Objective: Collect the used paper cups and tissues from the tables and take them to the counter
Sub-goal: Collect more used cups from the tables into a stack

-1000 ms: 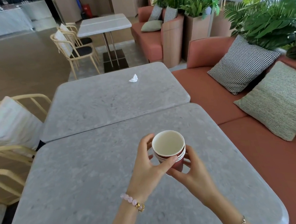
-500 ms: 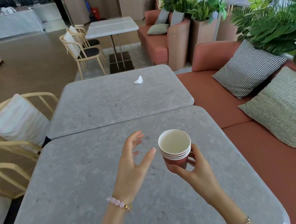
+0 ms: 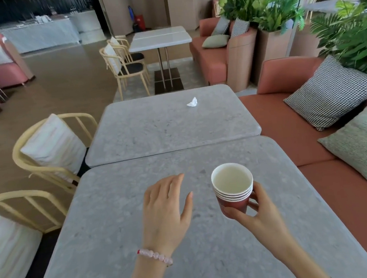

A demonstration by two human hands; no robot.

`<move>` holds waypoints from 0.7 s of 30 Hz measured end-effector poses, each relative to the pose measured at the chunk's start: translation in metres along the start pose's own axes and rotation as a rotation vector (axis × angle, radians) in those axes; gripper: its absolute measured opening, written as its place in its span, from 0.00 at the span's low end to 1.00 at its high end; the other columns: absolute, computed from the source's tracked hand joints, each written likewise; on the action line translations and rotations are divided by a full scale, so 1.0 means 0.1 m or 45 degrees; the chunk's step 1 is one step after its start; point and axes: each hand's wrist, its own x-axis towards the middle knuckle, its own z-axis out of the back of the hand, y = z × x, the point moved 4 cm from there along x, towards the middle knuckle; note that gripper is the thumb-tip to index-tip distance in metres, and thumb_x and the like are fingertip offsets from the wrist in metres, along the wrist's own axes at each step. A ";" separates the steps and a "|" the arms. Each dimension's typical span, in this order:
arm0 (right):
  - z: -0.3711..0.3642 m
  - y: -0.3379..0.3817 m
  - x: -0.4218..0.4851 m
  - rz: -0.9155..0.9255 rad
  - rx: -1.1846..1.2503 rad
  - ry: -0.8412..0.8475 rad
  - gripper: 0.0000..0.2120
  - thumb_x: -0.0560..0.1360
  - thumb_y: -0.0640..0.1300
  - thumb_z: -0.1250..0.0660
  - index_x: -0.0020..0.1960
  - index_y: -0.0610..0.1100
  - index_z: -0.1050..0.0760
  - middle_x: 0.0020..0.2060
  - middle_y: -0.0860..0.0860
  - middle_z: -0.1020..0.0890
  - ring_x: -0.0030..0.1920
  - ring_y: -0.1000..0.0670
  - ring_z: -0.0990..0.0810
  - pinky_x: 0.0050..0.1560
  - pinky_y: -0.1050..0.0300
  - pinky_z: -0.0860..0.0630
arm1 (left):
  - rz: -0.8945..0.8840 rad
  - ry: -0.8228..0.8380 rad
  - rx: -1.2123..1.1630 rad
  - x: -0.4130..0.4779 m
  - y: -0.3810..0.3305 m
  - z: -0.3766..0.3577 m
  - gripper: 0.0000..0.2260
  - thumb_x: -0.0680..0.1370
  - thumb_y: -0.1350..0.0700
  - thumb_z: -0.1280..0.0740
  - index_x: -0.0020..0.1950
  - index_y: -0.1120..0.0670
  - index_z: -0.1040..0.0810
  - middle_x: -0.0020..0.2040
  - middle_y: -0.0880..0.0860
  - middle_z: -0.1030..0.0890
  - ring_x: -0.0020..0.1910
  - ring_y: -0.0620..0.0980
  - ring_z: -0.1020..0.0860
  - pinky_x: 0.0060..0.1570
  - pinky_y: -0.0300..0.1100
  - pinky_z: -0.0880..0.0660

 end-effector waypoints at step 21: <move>-0.67 0.30 -0.70 0.230 0.155 0.861 0.27 0.65 0.39 0.22 0.56 0.58 0.29 0.52 0.56 0.20 0.50 0.63 0.21 0.44 0.70 0.24 | 0.724 -0.079 0.589 -1.73 -0.34 1.18 0.19 0.77 0.48 0.44 0.57 0.57 0.22 0.51 0.53 0.18 0.50 0.54 0.20 0.53 0.52 0.25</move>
